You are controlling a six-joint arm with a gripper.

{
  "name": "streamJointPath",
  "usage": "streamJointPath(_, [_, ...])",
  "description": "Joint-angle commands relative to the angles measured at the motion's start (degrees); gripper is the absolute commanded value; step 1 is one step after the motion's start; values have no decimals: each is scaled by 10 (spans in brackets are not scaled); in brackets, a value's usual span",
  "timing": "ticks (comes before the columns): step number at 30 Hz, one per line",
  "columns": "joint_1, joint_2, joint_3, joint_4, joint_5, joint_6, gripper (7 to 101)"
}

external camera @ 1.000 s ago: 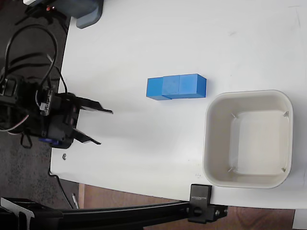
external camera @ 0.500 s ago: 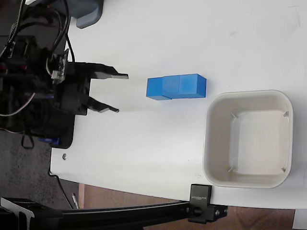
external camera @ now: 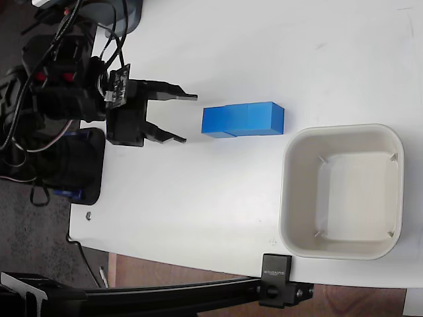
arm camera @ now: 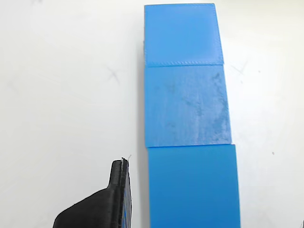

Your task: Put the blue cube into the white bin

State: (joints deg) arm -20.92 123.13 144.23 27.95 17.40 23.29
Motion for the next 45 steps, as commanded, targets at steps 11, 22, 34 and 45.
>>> streamJointPath(11, [-5, -74, -15, -69, 3, 11, 1000])
streamJointPath(22, [-2, -82, -1, -104, -4, 2, 1000])
streamJointPath(34, [4, -109, 3, -143, -14, -3, 1000])
streamJointPath(45, [12, -135, 16, -178, -21, 0, 970])
